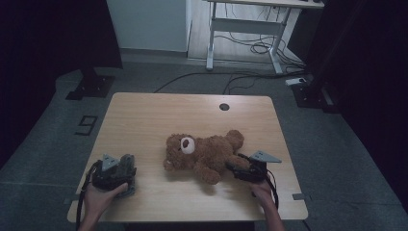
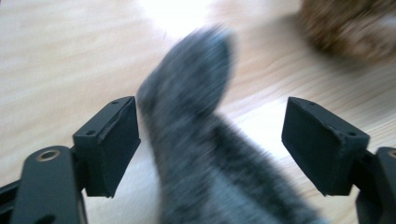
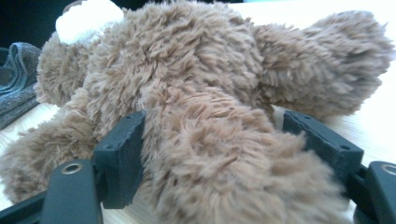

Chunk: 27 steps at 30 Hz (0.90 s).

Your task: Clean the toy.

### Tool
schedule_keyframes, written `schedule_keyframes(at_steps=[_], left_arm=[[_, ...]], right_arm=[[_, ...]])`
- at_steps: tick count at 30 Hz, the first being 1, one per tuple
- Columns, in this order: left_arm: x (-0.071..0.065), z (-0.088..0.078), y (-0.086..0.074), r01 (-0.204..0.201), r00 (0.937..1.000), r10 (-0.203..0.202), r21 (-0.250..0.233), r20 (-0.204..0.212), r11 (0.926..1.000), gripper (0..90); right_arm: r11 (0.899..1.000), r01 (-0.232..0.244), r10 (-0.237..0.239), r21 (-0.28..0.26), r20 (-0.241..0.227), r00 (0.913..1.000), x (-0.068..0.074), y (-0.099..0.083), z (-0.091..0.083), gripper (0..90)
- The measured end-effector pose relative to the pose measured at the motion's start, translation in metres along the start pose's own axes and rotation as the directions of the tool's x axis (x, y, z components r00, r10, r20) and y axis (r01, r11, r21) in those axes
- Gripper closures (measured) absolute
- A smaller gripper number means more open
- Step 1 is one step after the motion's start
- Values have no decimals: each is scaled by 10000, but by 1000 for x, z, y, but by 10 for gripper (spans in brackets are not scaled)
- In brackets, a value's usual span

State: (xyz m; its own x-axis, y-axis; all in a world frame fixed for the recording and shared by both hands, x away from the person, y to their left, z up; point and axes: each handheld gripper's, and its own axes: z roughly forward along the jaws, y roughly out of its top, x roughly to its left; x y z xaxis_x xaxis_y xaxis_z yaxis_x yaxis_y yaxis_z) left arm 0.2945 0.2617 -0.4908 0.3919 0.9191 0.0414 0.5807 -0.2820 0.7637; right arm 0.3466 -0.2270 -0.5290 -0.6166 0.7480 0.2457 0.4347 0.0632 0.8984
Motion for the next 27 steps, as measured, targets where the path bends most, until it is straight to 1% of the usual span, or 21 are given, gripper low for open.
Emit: schedule_keyframes(at_steps=[2, 4, 6, 9, 11, 14, 17, 19, 20, 22, 27], left_arm=[[-6, -3, 6, -133, 9998, 135, -184, 155, 9997, 176], [-9, -2, 10, -124, 9992, 136, -325, 380, 9994, 176], [-12, 0, 12, -91, 9986, 110, -361, 518, 9993, 176], [-20, 2, 14, -204, 9976, 227, -359, 648, 9991, 179], [-27, 3, 16, -313, 9955, 344, -369, 881, 9988, 180], [-38, 4, 19, -409, 9927, 466, -534, 1112, 9977, 184], [-48, 6, 21, -539, 9891, 606, -530, 1344, 9971, 184], [-53, 8, 22, -525, 9871, 599, -534, 1482, 9972, 186], [-56, 9, 22, -484, 9853, 565, -535, 1615, 9974, 186], [-61, 11, 21, -507, 9836, 587, -510, 1703, 9974, 187], [-75, 17, 17, -657, 9774, 720, -384, 1990, 9971, 191]], right_arm=[[10000, -7, 7, -62, 24, 10000, 0, 1, -4, 247], [9999, 9, -8, -107, 86, 10000, -1, 3, -7, 245], [9998, -1, 3, -208, 108, 9999, -1, 4, -11, 244], [9996, 79, -74, -287, 150, 9999, 0, 7, -17, 242], [9994, 152, -146, -302, 188, 9997, 1, 8, -21, 236], [9992, 233, -228, -321, 167, 9996, 4, 9, -26, 226], [9990, 328, -323, -317, 139, 9994, 7, 10, -31, 218], [9988, 399, -395, -286, 128, 9991, 8, 9, -33, 213], [9988, 387, -384, -301, 117, 9992, 8, 8, -34, 209], [9989, 404, -402, -241, 76, 9992, 9, 7, -36, 192], [9984, 508, -507, -263, 35, 9987, 14, 4, -45, 160]])
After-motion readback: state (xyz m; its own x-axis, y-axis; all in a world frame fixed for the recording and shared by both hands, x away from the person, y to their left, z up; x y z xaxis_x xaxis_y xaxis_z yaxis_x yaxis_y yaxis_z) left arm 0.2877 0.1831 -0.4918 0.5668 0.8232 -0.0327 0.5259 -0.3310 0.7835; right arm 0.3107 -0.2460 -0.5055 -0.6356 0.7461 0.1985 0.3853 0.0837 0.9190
